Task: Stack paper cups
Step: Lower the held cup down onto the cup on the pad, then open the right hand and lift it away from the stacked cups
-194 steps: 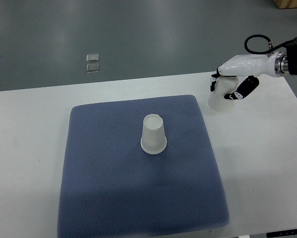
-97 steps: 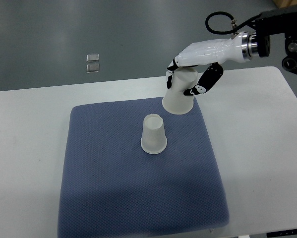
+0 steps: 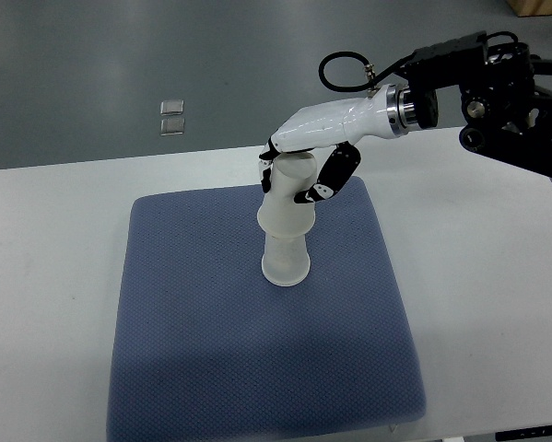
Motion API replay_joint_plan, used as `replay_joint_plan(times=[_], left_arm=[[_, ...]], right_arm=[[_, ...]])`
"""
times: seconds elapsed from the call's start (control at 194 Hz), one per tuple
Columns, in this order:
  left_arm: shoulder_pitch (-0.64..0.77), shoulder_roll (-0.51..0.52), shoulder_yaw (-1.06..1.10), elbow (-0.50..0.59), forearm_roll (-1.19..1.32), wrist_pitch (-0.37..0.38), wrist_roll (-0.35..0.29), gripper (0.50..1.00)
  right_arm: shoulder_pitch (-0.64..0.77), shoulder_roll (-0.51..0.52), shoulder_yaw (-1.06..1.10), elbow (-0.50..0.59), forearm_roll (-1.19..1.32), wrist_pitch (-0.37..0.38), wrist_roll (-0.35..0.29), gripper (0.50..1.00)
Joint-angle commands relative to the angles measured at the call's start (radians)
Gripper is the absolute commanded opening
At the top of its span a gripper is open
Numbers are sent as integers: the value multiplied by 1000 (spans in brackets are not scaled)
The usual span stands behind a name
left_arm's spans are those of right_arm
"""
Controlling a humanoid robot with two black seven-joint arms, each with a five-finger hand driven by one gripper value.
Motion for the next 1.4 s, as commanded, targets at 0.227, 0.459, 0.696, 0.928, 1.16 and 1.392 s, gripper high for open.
replay_joint_plan(times=[0.227,0.459,0.696,0.928,1.16,1.392], left_arm=[[-1,0,0,0,0,0,0,1000],[-1,0,0,0,0,0,0,1000],[-1,0,1,0,0,0,0,1000],[1,0,0,0,1,0,0,1000],[1,0,0,0,1,0,0,1000],[1,0,0,0,1,0,0,1000]], right_arm=[[-27,13,-3,-13,-10,-4,-1,631],[-36,17,-3,-39,-11,-7,-1,631],[-60,33,-2,-45,-19,-10,-1,633],[-94,57,6,-72,-24,-44,-1,652],[-116,77,7,-92,-25,-64,-1,762],[-117,83,7,-92,-24,-64,-1,803]])
